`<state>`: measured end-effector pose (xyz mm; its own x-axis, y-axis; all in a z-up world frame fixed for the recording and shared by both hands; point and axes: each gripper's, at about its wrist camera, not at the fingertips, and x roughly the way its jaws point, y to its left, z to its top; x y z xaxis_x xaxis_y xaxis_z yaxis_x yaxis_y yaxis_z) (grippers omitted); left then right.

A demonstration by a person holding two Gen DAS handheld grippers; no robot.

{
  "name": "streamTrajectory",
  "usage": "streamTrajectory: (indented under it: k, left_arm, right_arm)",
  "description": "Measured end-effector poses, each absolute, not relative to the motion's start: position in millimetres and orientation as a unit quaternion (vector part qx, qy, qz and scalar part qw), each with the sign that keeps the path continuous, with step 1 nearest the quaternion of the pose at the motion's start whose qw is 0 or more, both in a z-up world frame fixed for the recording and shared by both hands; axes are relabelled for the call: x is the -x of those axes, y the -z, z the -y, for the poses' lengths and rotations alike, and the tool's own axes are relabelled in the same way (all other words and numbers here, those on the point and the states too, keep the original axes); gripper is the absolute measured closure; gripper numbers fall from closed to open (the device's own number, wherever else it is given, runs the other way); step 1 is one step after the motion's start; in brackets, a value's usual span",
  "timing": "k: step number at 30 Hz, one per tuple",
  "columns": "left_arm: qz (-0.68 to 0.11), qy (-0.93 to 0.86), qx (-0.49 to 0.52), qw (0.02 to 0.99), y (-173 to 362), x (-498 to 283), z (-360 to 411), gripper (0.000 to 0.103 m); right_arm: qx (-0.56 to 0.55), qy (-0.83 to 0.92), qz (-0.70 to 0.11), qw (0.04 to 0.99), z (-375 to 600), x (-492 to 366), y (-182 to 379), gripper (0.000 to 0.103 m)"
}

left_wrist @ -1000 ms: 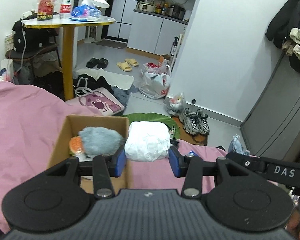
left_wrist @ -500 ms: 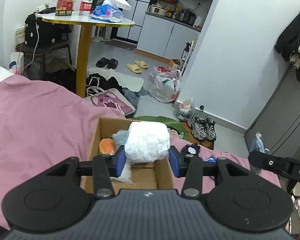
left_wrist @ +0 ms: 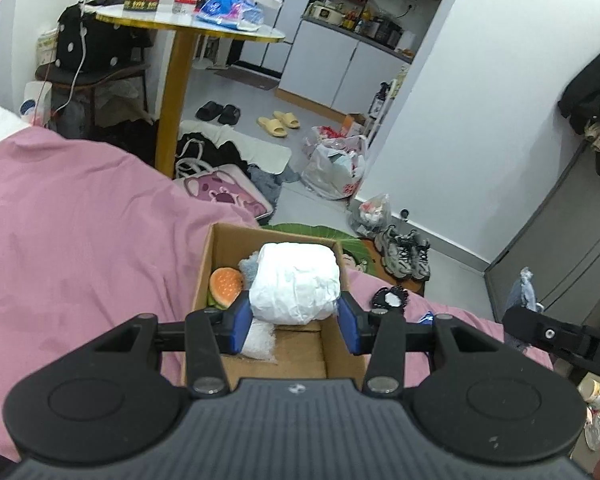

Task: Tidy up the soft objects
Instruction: 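Carry the white bundle over the box with the left gripper while the right carries the denim plush, then open the left gripper to drop the white bundle while the right gripper releases the denim plush into the box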

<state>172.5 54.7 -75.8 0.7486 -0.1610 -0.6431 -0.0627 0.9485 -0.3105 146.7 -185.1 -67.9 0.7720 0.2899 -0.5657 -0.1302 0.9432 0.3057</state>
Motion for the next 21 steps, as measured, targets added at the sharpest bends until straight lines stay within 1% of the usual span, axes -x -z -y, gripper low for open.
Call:
streamTrajectory:
  k: [17,21]
  left_arm:
    - [-0.425,-0.011,0.203,0.882,114,-201,-72,0.058]
    - [-0.428,-0.025,0.217,0.877,119,-206,-78,0.054]
  right_arm:
    - [-0.13,-0.134,-0.344,0.92,158,-169,94,0.076]
    - [-0.131,-0.137,-0.353,0.916,153,-175,100,0.076]
